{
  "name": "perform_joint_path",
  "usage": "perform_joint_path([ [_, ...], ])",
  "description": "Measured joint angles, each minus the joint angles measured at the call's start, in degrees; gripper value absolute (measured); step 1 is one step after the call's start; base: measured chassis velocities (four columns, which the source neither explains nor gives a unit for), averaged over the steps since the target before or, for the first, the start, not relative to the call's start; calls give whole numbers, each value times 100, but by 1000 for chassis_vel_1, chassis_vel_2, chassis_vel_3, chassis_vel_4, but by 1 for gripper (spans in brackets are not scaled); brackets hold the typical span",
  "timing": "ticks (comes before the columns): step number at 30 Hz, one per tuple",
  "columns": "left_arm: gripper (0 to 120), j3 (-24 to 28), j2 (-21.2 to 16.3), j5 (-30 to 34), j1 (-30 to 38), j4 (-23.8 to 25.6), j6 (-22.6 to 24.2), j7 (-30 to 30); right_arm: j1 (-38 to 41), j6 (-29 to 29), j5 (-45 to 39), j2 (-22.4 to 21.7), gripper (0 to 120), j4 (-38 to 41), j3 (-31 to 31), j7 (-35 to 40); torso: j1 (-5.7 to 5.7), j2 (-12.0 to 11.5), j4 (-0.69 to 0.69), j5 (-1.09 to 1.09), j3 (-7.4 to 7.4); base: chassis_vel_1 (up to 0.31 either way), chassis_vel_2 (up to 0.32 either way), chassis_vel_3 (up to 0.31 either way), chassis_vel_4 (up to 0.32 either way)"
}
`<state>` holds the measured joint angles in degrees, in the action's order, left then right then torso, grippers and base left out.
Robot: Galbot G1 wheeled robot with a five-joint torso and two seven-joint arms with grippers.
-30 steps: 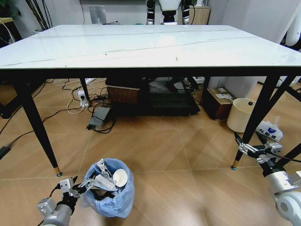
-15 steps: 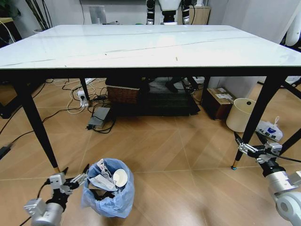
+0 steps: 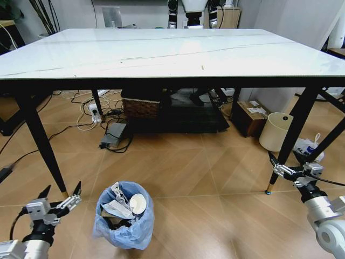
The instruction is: Pick up the trash bin and place the trash from the table into it.
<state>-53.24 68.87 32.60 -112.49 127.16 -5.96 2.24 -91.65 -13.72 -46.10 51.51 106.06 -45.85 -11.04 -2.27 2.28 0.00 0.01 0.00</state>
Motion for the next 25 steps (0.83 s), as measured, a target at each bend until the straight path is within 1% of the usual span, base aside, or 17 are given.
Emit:
perform_joint_path([
  [2,100,-54,34,-51,30,-81,-7,1,0,0,0,0,100,0,0,0,0,0,0,-1,0,0,0,0,0],
  [5,100,-64,51,-65,89,-226,116,12,0,0,0,0,100,0,0,0,0,0,0,-2,0,0,0,0,0],
  [25,100,-50,48,-56,101,-246,145,21,0,0,0,0,100,0,0,0,0,0,0,-1,0,0,0,0,0],
])
